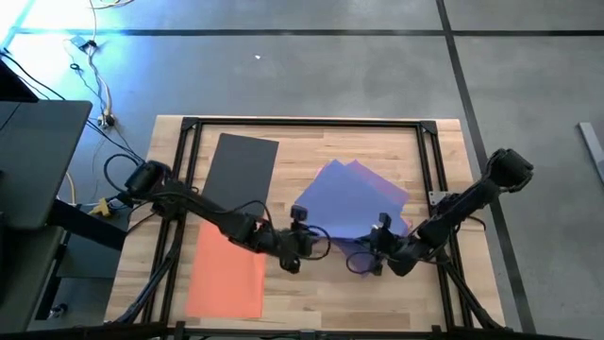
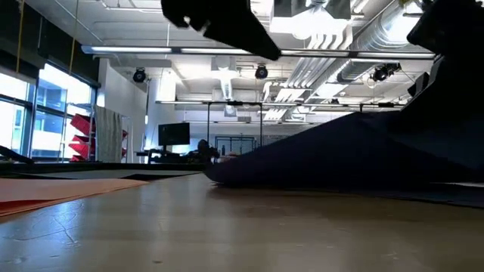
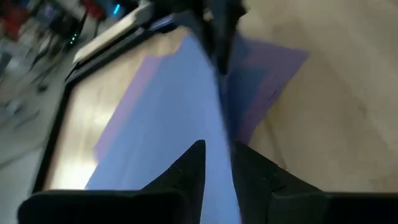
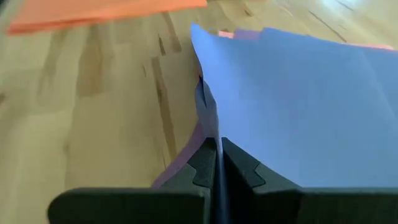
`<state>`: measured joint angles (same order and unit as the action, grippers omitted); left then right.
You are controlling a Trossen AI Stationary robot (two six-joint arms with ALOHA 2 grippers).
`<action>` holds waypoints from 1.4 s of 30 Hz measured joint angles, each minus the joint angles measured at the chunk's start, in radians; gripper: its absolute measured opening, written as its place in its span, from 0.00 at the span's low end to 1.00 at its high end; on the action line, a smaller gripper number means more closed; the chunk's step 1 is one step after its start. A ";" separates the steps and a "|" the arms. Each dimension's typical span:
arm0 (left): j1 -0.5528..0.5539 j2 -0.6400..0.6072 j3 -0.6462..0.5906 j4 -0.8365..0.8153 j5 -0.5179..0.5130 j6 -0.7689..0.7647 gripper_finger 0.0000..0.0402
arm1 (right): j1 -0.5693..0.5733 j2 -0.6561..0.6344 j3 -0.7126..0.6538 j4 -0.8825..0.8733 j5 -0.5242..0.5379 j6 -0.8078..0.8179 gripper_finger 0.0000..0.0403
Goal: Organize paper
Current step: Put the blue paper on the top middle of the table
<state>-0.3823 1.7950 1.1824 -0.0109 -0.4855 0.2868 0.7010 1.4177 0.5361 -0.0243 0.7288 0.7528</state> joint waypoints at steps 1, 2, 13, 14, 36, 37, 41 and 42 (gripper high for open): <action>0.009 0.000 -0.026 0.050 0.033 0.016 0.17 | 0.000 0.000 0.010 -0.024 0.000 0.027 0.00; 0.019 0.000 -0.052 0.092 0.073 0.030 0.18 | 0.000 0.000 0.017 -0.039 0.000 0.051 0.00; 0.106 0.008 -0.220 0.267 0.193 0.023 0.38 | -0.007 0.000 0.058 -0.054 -0.002 0.079 0.00; 0.111 0.015 -0.222 0.269 0.224 0.023 0.39 | -0.007 0.000 0.058 -0.054 -0.003 0.081 0.00; 0.117 0.122 -0.224 0.283 0.038 0.109 0.01 | -0.006 -0.001 0.058 -0.053 -0.087 -0.015 0.01; 0.114 0.122 -0.224 0.284 0.016 0.109 0.00 | -0.006 -0.001 0.058 -0.045 -0.088 -0.029 0.02; 0.107 0.122 -0.224 0.278 -0.053 0.109 0.00 | 0.004 -0.001 0.058 0.022 -0.102 -0.124 0.13; 0.105 0.122 -0.224 0.277 -0.067 0.110 0.00 | 0.011 -0.001 0.058 0.046 -0.101 -0.151 0.17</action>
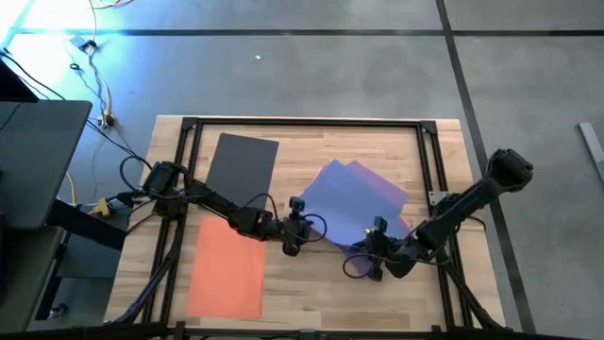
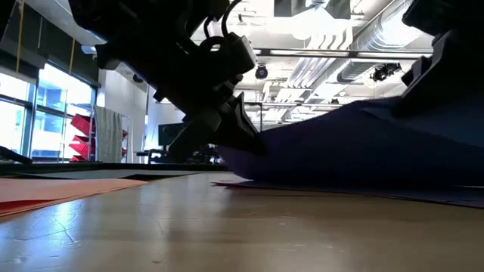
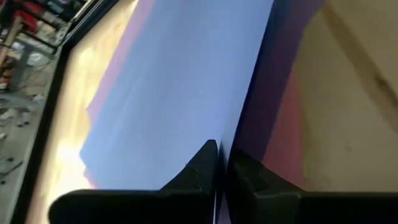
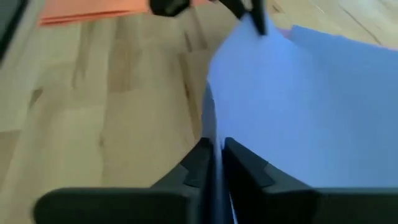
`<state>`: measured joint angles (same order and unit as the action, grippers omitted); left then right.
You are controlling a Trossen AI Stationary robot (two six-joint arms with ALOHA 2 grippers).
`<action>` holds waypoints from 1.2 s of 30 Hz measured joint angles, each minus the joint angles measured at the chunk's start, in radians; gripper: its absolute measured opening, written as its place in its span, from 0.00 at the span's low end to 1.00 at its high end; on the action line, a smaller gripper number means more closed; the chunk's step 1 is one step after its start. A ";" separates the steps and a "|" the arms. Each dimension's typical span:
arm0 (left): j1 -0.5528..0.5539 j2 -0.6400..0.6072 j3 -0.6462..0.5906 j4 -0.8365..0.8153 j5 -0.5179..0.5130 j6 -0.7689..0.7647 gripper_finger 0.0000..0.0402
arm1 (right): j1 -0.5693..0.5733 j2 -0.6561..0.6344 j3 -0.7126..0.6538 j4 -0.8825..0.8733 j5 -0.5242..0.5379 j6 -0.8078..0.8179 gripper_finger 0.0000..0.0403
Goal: Organize paper
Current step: Put the blue paper on the top middle of the table
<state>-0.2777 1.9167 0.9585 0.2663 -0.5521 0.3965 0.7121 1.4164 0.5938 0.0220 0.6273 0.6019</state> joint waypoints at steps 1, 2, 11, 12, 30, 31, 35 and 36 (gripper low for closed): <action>-0.003 0.000 0.000 0.000 -0.012 0.000 0.00 | 0.008 0.000 0.000 0.025 0.000 -0.030 0.22; -0.006 0.000 0.000 0.001 -0.021 0.000 0.00 | 0.016 0.000 0.000 0.047 0.000 -0.058 0.26; -0.007 -0.001 0.000 0.001 -0.030 -0.002 0.00 | 0.093 0.000 0.000 0.070 0.002 -0.256 0.53; -0.007 -0.001 0.000 0.001 -0.030 -0.002 0.00 | 0.106 0.000 0.000 0.070 0.011 -0.269 0.54; -0.004 -0.001 0.000 -0.009 -0.004 -0.038 0.00 | 0.296 0.096 0.136 -0.418 0.028 -0.163 0.38; -0.004 -0.001 0.000 -0.008 -0.004 -0.039 0.00 | 0.296 0.126 0.136 -0.419 0.026 -0.157 0.38; -0.004 -0.002 0.000 -0.009 -0.002 -0.053 0.00 | 0.296 0.246 0.136 -0.422 0.149 -0.037 0.38; -0.004 -0.002 0.000 -0.010 -0.001 -0.053 0.00 | 0.296 0.272 0.136 -0.416 0.183 0.001 0.38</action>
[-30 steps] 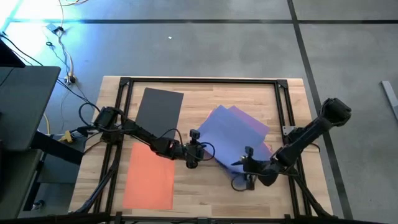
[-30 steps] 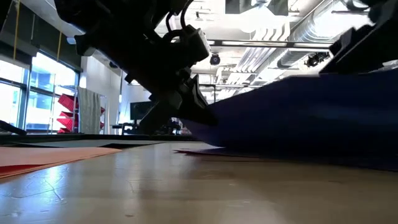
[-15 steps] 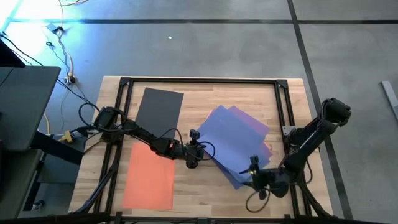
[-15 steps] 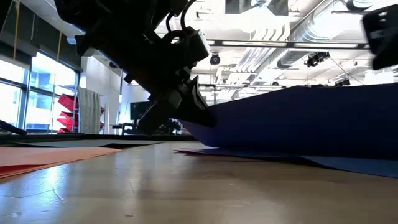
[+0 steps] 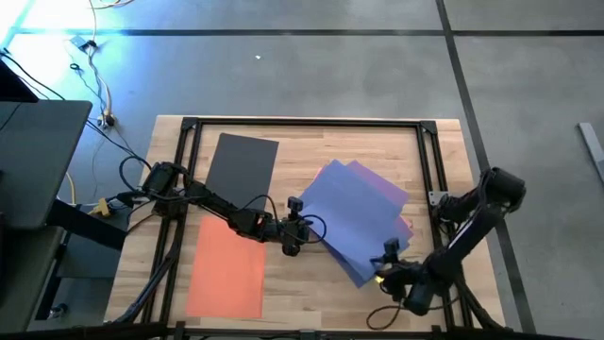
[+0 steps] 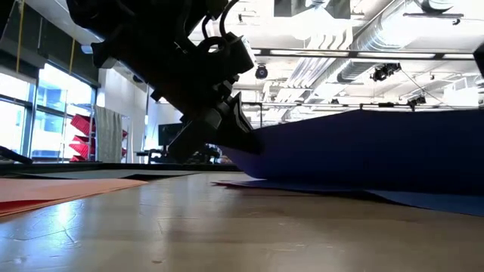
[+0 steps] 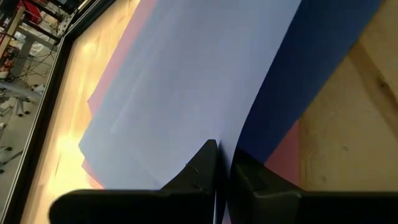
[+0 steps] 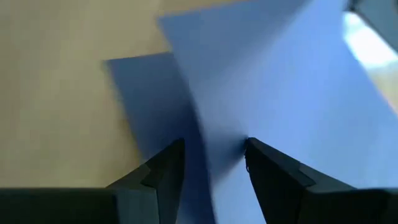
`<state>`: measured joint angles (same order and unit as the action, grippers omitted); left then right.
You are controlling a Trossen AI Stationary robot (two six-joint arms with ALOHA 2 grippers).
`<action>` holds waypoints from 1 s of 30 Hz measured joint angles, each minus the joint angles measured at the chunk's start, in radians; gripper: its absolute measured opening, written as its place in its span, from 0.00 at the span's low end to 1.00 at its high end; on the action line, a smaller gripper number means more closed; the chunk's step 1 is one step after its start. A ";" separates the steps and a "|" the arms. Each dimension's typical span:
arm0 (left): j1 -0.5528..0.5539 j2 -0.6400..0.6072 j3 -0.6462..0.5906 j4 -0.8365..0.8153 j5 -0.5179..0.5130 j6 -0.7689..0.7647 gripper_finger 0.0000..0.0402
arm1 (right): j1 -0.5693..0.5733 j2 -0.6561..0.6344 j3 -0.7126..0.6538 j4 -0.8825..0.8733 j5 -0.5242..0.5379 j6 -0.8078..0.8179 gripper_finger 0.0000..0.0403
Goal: Organize paper
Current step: Put the blue paper on the top middle of the table
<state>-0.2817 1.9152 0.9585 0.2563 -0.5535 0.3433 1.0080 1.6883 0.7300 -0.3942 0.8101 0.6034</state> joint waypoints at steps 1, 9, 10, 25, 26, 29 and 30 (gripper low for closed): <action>0.000 -0.001 0.000 -0.002 0.001 0.000 0.00 | 0.000 0.024 0.000 0.007 0.027 0.035 0.38; 0.000 -0.001 0.000 -0.004 0.000 -0.001 0.00 | -0.043 0.106 0.049 0.010 0.077 0.110 0.32; 0.000 -0.001 0.000 -0.003 -0.003 0.000 0.00 | -0.056 0.106 0.061 0.010 0.079 0.100 0.28; -0.132 -0.290 0.001 -0.421 -0.617 -0.021 0.33 | -0.486 0.106 0.316 -0.234 0.096 -0.051 0.00; -0.144 -0.324 0.001 -0.446 -0.676 -0.058 0.34 | -0.525 0.106 0.335 -0.232 0.091 -0.086 0.00; -0.183 -0.410 0.001 -0.520 -0.771 -0.171 0.35 | -0.635 0.106 0.404 -0.217 0.059 -0.183 0.00; -0.193 -0.436 0.001 -0.535 -0.774 -0.200 0.35 | -0.672 0.106 0.428 -0.215 0.039 -0.216 0.00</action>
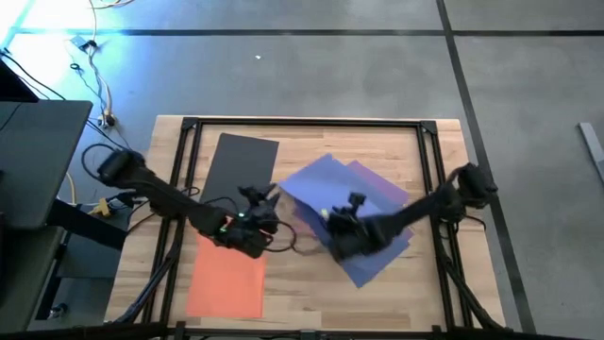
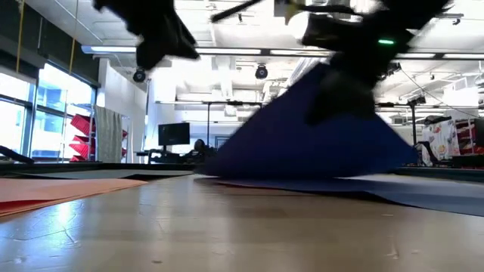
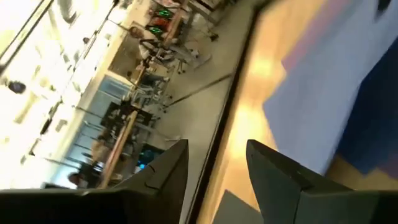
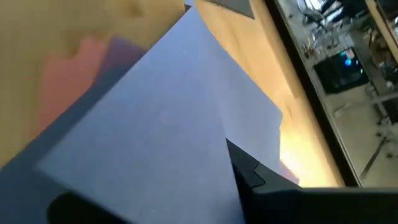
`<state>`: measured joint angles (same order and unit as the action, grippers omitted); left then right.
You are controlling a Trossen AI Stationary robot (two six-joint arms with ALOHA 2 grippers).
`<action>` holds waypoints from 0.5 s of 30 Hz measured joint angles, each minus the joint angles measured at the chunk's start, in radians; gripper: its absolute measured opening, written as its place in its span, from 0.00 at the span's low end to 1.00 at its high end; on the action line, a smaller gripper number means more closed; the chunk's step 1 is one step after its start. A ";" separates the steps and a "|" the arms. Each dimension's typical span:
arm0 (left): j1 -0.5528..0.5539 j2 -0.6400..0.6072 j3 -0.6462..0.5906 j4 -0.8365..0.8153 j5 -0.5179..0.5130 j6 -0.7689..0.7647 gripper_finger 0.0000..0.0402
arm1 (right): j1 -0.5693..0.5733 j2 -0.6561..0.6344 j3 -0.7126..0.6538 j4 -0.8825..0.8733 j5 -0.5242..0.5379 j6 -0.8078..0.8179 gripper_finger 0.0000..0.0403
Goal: Organize paper
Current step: Put the blue paper on the top middle of the table
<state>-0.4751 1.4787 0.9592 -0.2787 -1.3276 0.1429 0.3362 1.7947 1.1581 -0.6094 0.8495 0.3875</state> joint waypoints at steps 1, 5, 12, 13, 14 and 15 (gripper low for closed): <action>-0.009 -0.025 0.000 -0.012 0.001 -0.025 0.35 | -0.034 0.000 0.024 0.001 -0.017 -0.030 0.00; -0.047 -0.100 0.000 -0.041 0.003 -0.083 0.34 | -0.154 0.000 0.101 0.021 -0.088 -0.123 0.00; -0.076 -0.139 0.000 -0.056 0.020 -0.088 0.34 | -0.260 0.014 0.180 -0.007 -0.073 -0.123 0.00; -0.076 -0.139 0.000 -0.062 0.022 -0.088 0.34 | -0.265 0.027 0.200 -0.028 -0.066 -0.125 0.00; -0.076 -0.138 0.000 -0.068 0.022 -0.088 0.34 | -0.269 0.044 0.226 -0.053 -0.065 -0.131 0.00; -0.076 -0.138 0.000 -0.070 0.022 -0.090 0.34 | -0.273 0.065 0.256 -0.079 -0.068 -0.132 0.00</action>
<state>-0.5509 1.3403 0.9592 -0.3488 -1.3054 0.0529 0.0629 1.8594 1.4137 -0.6881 0.7813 0.2559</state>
